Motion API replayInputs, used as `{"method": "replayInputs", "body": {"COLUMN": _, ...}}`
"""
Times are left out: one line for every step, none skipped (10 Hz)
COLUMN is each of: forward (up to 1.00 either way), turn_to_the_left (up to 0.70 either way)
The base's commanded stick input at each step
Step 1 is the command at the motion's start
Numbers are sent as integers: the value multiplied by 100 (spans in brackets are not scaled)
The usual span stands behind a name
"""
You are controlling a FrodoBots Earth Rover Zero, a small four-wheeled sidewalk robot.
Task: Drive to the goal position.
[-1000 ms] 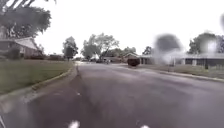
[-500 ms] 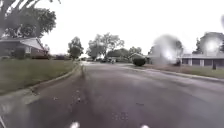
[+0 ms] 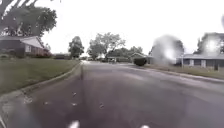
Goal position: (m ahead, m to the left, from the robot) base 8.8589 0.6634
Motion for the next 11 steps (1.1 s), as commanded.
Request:
{"method": "replayInputs", "body": {"forward": 50, "turn_to_the_left": 0}}
{"method": "replayInputs", "body": {"forward": 50, "turn_to_the_left": 0}}
{"method": "replayInputs", "body": {"forward": 50, "turn_to_the_left": 0}}
{"method": "replayInputs", "body": {"forward": 50, "turn_to_the_left": 0}}
{"method": "replayInputs", "body": {"forward": 50, "turn_to_the_left": 0}}
{"method": "replayInputs", "body": {"forward": 50, "turn_to_the_left": 0}}
{"method": "replayInputs", "body": {"forward": 50, "turn_to_the_left": 0}}
{"method": "replayInputs", "body": {"forward": 50, "turn_to_the_left": 0}}
{"method": "replayInputs", "body": {"forward": 50, "turn_to_the_left": 0}}
{"method": "replayInputs", "body": {"forward": 50, "turn_to_the_left": 0}}
{"method": "replayInputs", "body": {"forward": 50, "turn_to_the_left": 0}}
